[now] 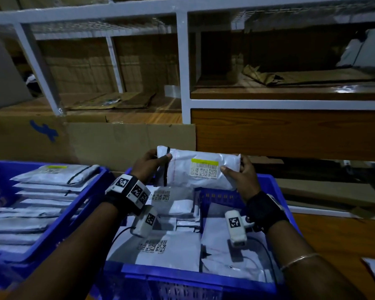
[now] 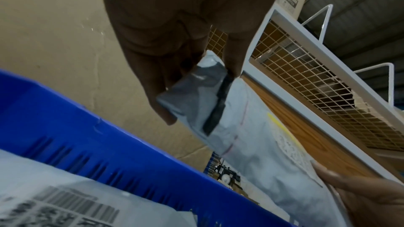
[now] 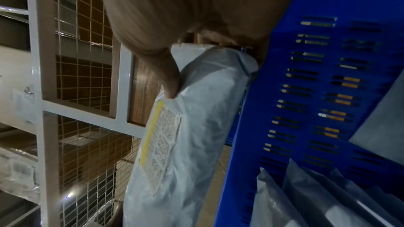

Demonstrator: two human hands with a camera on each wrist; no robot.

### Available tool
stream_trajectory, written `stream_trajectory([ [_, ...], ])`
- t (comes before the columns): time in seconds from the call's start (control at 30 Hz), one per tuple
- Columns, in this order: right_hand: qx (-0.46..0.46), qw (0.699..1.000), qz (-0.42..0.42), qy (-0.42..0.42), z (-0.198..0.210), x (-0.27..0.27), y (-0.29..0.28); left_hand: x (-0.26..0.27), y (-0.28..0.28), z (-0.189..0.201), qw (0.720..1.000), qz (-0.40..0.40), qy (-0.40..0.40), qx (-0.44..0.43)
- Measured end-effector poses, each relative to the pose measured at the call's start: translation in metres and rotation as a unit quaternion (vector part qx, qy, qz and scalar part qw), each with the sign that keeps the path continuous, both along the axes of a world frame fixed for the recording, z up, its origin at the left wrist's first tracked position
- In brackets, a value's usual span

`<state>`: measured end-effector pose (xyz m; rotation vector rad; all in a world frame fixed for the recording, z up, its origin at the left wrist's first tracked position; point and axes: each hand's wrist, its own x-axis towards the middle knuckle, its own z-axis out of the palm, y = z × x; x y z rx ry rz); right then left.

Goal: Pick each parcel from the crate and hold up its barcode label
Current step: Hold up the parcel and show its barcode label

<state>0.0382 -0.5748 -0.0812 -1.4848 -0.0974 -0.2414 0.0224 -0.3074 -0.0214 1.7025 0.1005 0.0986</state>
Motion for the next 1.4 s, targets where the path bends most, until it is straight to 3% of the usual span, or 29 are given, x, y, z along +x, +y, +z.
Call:
stream_trajectory([
  [0.23, 0.036, 0.999, -0.015, -0.005, 0.001, 0.002, -0.003, 0.017, -0.008, -0.005, 0.998, 0.011, -0.025, -0.051],
  [0.53, 0.029, 0.999, -0.03, -0.026, -0.002, 0.004, -0.009, 0.029, -0.015, -0.005, 0.994, -0.04, -0.054, -0.085],
  [0.73, 0.038, 0.997, -0.063, -0.031, -0.003, 0.008, -0.011, 0.031, -0.009, -0.017, 0.983, -0.074, -0.058, -0.157],
  [0.9, 0.044, 0.996, -0.067, -0.025, 0.002, 0.004, -0.006, 0.03, -0.003, -0.024, 0.987, -0.107, -0.035, -0.116],
  [1.13, 0.061, 0.998, -0.016, -0.012, 0.007, -0.004, -0.005, 0.03, -0.003, -0.031, 0.983, -0.11, -0.086, -0.118],
  [1.27, -0.026, 0.999, -0.027, -0.032, 0.004, -0.004, -0.004, 0.031, -0.003, -0.033, 0.983, -0.105, -0.099, -0.11],
  [1.4, -0.048, 0.998, -0.037, -0.033, 0.004, -0.005, -0.005, 0.032, -0.004, -0.035, 0.985, -0.093, -0.095, -0.107],
])
